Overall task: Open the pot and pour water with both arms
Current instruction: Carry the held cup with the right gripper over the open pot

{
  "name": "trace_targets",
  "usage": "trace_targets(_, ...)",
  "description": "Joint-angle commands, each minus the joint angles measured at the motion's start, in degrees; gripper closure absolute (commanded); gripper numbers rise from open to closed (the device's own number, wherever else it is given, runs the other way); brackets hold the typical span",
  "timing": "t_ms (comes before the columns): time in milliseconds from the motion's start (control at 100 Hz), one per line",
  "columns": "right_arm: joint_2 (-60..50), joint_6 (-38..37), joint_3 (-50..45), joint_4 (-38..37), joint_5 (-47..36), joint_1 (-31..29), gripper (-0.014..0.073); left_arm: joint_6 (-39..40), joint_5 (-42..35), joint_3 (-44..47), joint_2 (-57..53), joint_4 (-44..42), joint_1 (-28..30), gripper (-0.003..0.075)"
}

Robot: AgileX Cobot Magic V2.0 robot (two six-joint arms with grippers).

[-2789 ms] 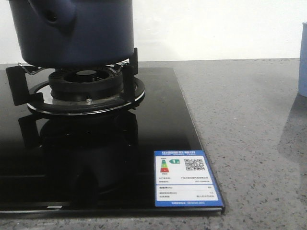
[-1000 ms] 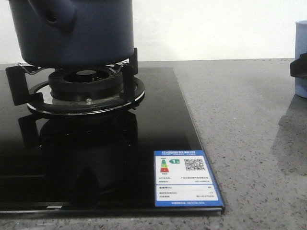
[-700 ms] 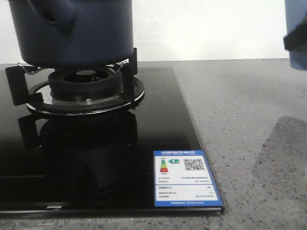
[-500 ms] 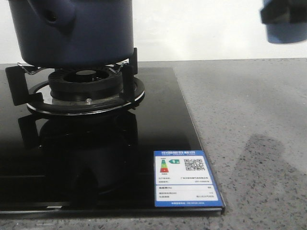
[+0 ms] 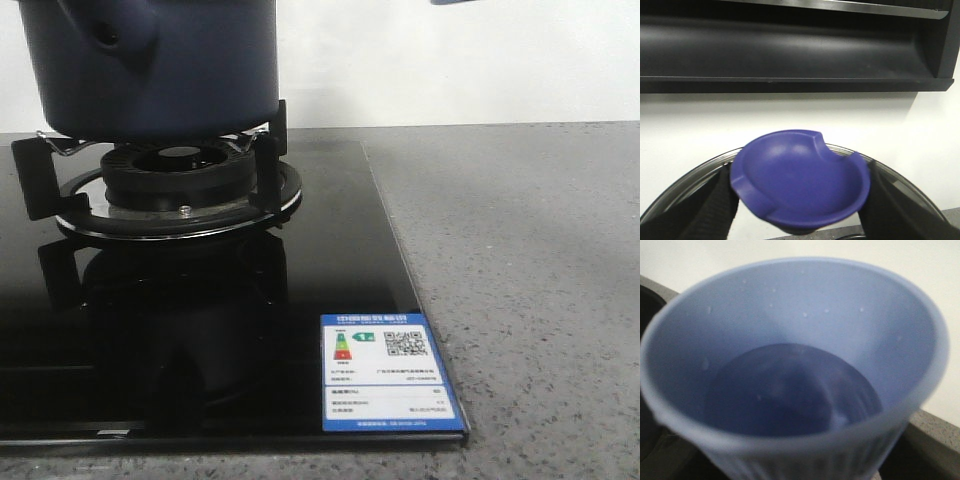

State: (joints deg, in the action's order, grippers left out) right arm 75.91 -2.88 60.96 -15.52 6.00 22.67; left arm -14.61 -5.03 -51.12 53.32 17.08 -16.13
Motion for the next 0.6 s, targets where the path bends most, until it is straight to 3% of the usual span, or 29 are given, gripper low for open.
trace_targets(0,-0.09,0.24,5.79,-3.37,-1.03,1.61,0.0246,0.20,-6.75,-2.06,-1.07,-0.33,0.11,0.0320)
trace_targets(270,4.97,0.24,14.96,-12.22,7.30,7.52,0.0246,0.20,-5.90,-2.06,-1.07,-0.33,0.11,0.0320)
trace_targets(590,10.07,0.24,21.89,-30.79,17.42,14.57,0.0246,0.20,-5.90,-2.06,-1.07,-0.33,0.11,0.0320)
